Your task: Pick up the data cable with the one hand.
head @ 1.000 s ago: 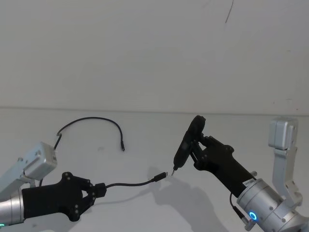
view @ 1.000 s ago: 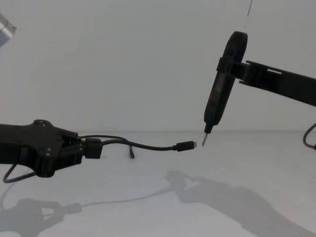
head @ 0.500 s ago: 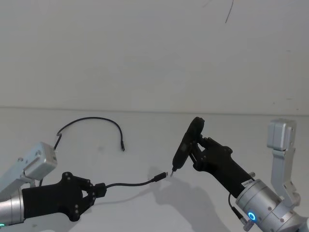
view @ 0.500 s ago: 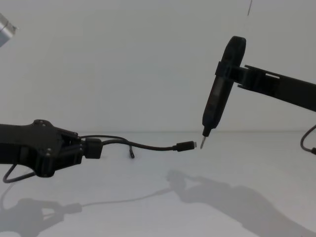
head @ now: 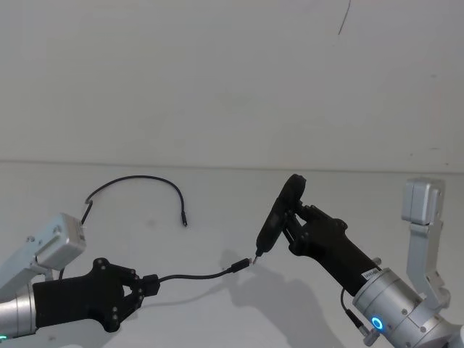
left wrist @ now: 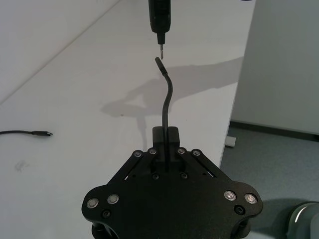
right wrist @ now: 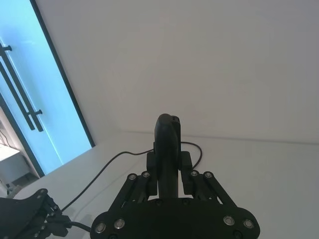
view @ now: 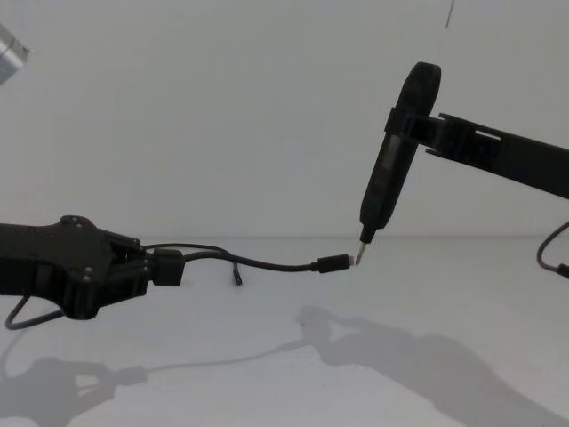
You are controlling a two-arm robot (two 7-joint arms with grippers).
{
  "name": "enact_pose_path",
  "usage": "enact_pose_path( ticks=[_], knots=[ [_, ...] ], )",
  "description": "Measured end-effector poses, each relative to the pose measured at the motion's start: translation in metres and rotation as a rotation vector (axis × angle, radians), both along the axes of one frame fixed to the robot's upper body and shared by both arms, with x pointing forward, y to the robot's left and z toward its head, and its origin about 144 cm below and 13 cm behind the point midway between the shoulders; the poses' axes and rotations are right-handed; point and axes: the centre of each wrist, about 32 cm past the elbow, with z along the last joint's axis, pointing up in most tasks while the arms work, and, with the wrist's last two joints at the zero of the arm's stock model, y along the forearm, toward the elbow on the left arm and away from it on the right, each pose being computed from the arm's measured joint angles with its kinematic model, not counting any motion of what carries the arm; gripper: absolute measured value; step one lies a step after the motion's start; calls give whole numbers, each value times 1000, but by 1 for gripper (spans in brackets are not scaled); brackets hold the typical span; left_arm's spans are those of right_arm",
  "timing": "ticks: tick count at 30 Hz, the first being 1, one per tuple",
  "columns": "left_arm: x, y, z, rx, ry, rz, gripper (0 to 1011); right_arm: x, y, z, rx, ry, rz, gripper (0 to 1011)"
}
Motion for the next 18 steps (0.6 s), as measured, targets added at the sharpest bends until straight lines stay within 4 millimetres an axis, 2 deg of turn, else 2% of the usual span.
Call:
enact_pose_path(
  ticks=[18],
  knots=[
    [0,0,0,0,0,0,48,4,0,-3,15,9,6,269]
  ],
)
